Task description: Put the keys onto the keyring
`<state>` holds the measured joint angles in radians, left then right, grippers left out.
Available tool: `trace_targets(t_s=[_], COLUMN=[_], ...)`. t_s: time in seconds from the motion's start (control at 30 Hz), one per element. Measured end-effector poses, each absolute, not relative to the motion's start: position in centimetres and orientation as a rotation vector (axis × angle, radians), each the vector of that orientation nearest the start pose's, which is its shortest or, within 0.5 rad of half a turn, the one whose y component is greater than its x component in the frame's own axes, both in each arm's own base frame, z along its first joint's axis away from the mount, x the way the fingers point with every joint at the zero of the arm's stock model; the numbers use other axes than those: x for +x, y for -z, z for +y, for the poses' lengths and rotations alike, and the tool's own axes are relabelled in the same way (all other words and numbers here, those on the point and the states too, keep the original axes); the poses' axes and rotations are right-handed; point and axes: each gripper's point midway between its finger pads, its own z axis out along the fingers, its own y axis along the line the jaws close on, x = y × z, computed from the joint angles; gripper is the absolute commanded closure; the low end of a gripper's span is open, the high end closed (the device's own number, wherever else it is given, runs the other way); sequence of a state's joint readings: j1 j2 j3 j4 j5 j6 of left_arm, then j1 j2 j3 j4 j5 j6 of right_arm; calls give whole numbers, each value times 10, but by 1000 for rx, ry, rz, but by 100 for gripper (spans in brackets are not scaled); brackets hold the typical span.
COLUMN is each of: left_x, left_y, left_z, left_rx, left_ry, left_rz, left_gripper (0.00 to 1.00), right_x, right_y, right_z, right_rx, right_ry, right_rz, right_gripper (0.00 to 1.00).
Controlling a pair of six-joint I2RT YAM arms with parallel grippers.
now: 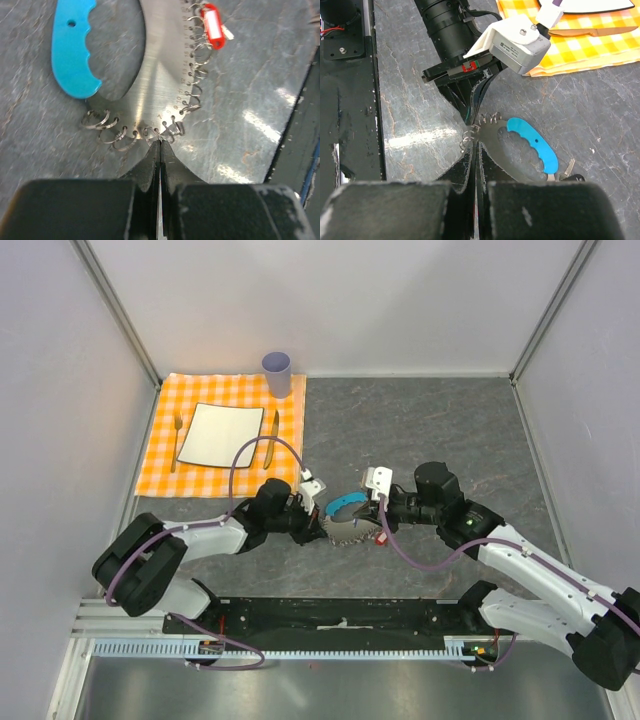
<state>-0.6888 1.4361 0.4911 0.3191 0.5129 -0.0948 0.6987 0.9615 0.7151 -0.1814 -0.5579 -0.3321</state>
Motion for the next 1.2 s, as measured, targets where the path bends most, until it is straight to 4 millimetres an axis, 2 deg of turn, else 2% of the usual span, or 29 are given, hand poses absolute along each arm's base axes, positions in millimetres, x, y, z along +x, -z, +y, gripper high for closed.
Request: trace_targets(t_s=[0.13,0.2,0.37,0.83,1.2], left_x=[204,203,205,204,206], left_y=[-35,-30,-26,-19,-19], left_z=[-270,-265,-262,-257,-259], left_rx=[911,897,870,824,825], left_ry=[906,883,848,735,652], left_rz=[2157,2189,2218,2257,2236], left_gripper=[97,92,84,72,71], right_x=[189,189,189,188,188], right_y=[-196,-196,-196,-196,-196], right_z=[265,264,264,265,265], right_rx=[-1292,-1290,-1289,-1284,-1284], right_ry=[-792,-792,-793,-798,-798], right_rz=[1551,1553,1554,1559,1559], right_gripper=[100,100,100,100,100])
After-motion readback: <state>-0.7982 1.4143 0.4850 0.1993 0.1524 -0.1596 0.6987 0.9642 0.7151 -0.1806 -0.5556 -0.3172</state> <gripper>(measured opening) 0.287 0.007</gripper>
